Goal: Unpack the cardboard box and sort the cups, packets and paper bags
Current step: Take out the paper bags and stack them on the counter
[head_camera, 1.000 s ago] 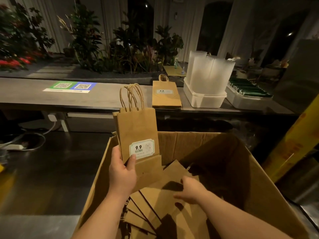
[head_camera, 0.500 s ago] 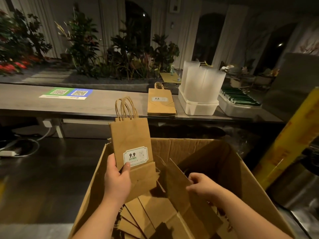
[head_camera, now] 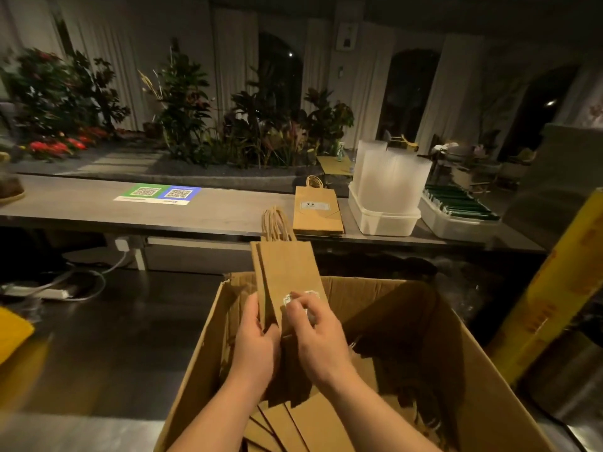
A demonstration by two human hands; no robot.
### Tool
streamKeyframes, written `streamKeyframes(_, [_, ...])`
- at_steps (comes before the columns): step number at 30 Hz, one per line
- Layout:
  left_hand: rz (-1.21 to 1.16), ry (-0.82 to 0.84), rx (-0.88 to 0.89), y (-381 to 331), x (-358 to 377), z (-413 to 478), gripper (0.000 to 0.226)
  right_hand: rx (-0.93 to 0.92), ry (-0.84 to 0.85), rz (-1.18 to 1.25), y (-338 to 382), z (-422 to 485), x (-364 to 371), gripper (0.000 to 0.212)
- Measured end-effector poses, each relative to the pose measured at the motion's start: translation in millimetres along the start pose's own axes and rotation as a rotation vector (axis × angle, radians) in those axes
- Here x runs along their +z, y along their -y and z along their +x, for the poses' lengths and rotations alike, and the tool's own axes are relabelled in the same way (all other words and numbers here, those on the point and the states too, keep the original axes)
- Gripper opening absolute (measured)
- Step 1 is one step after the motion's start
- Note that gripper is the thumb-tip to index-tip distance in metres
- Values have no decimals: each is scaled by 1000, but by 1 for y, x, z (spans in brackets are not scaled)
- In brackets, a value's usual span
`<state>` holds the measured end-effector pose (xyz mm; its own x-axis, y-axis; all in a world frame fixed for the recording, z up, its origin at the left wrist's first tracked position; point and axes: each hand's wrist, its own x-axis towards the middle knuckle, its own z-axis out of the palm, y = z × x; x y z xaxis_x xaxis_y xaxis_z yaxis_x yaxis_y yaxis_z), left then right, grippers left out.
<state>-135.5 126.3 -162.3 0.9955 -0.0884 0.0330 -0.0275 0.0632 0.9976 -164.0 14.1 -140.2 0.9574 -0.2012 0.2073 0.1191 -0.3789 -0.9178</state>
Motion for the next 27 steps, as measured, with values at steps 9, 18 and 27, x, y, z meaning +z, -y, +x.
streamKeyframes(9, [-201, 146, -66, 1, -10, -4, 36, 361, 10, 6, -31, 19, -33, 75])
streamKeyframes(18, [92, 170, -34, 2, -18, 21, 52, 232, 38, 209, -34, 43, -14, 50])
streamKeyframes(27, [-79, -140, 45, 9, -37, 33, 47, 415, 168, -490, -97, 46, -45, 37])
